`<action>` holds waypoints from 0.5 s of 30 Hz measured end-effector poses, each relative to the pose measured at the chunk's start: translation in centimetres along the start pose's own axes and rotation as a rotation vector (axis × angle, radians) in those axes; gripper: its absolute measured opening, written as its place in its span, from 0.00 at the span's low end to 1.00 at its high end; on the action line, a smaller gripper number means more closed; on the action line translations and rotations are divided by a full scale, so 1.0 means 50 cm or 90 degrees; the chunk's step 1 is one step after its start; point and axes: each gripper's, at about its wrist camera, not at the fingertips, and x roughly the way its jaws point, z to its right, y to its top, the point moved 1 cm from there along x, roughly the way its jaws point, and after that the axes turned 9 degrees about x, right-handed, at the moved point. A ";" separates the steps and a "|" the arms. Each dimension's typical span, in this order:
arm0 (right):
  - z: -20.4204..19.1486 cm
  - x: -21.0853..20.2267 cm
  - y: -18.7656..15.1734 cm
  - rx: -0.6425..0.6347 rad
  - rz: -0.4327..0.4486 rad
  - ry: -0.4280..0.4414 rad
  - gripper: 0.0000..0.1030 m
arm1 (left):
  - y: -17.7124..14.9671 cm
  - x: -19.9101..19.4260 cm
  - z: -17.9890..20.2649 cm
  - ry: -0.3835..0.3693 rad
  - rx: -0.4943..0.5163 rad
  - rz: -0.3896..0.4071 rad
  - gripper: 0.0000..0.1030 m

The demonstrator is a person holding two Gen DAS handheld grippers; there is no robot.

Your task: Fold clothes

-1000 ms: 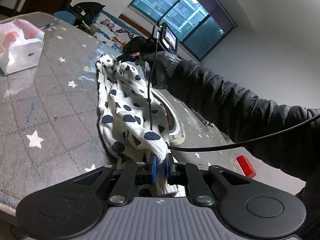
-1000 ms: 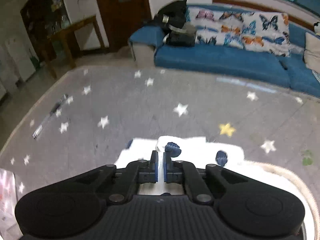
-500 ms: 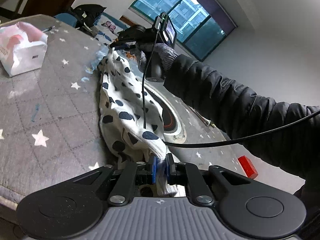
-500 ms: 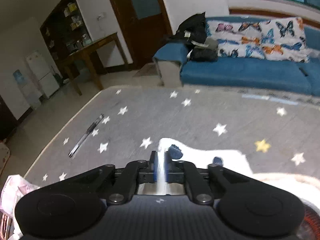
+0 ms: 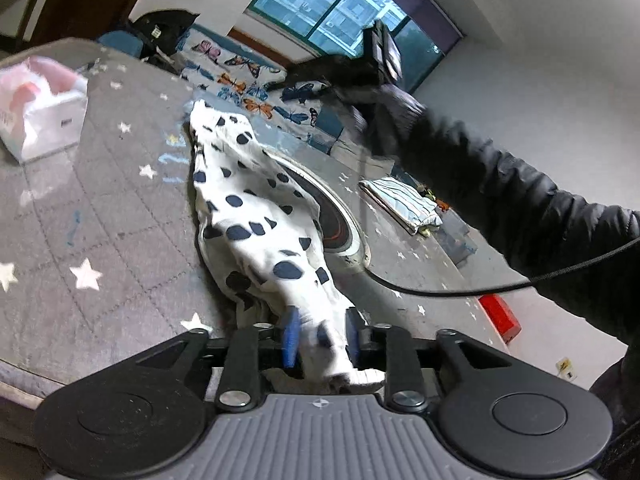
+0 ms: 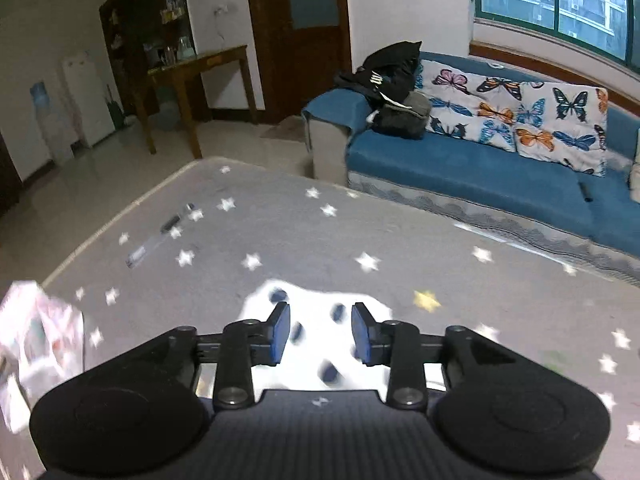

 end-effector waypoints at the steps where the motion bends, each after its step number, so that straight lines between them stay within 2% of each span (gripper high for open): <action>1: 0.009 -0.013 -0.008 -0.002 -0.003 -0.004 0.34 | 0.001 -0.004 0.003 0.002 0.007 0.002 0.32; 2: 0.019 -0.030 -0.021 -0.008 -0.007 -0.007 0.37 | 0.003 -0.008 0.007 0.006 0.015 0.002 0.33; 4: 0.041 -0.064 -0.053 -0.021 -0.018 -0.010 0.39 | 0.005 -0.014 0.014 0.018 0.027 0.001 0.42; 5: 0.049 -0.078 -0.071 -0.029 -0.024 -0.010 0.39 | 0.006 -0.017 0.017 0.022 0.033 0.000 0.43; 12: 0.093 -0.151 -0.200 -0.058 -0.065 0.004 0.39 | 0.042 -0.011 0.050 0.052 0.084 0.017 0.41; 15: 0.114 -0.173 -0.251 -0.046 -0.074 0.018 0.39 | 0.068 0.018 0.066 0.058 0.114 0.025 0.36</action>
